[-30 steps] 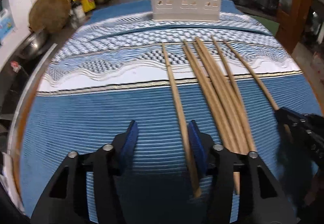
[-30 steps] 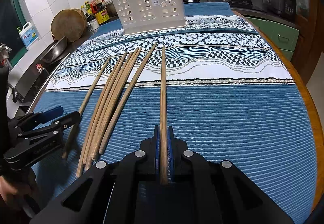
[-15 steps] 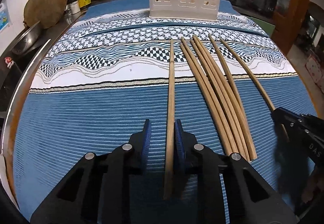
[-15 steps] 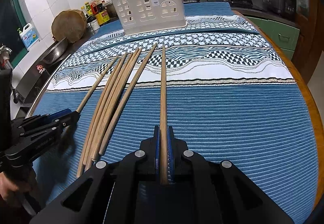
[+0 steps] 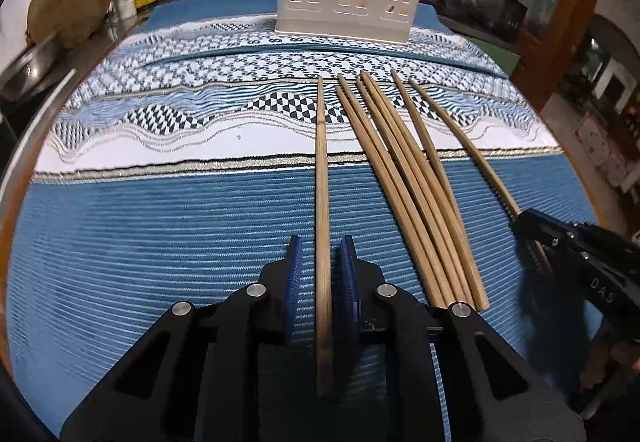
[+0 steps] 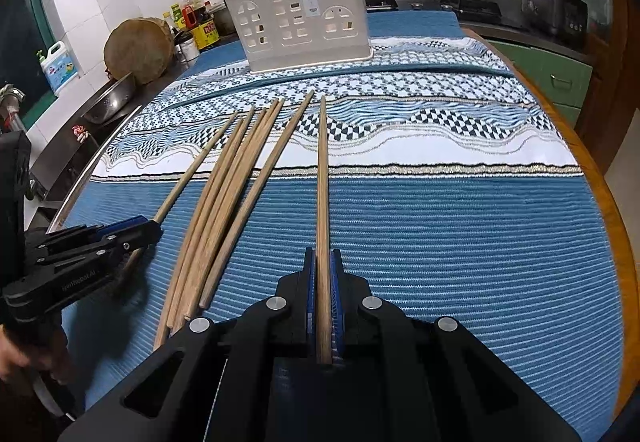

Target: Organize utensils

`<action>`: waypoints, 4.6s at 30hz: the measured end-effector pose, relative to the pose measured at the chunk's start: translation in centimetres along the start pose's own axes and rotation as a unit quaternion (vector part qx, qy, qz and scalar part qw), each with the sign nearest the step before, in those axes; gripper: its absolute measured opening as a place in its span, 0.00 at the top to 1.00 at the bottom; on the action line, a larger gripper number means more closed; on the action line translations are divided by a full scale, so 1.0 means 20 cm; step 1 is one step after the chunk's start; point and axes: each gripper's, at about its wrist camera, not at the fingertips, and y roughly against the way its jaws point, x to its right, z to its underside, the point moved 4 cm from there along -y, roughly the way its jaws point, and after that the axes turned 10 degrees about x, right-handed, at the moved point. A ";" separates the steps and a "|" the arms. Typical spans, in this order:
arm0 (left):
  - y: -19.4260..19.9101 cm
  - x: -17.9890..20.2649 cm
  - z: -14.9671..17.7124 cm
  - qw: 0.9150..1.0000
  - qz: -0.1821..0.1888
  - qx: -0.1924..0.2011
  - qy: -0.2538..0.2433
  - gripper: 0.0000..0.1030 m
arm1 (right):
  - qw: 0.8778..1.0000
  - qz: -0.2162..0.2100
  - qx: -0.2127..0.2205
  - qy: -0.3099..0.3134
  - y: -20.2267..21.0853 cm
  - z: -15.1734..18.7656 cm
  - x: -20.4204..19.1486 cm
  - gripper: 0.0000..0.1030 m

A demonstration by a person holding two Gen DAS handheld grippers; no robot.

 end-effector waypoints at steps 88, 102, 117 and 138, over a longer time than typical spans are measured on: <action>0.07 -0.05 -0.01 0.999 0.033 0.000 -0.031 0.91 | 0.988 -0.027 0.128 0.085 0.32 -0.65 -0.18 0.93; 0.09 -0.06 0.10 0.998 0.031 -0.032 -0.046 0.76 | 0.987 -0.029 0.127 0.088 0.31 -0.65 -0.20 0.93; 0.12 -0.02 0.05 0.996 0.028 -0.016 -0.078 0.94 | 0.987 -0.029 0.128 0.087 0.31 -0.66 -0.20 0.93; 0.01 -0.03 0.01 0.993 0.064 -0.076 -0.067 0.85 | 0.987 -0.030 0.129 0.090 0.31 -0.68 -0.20 0.93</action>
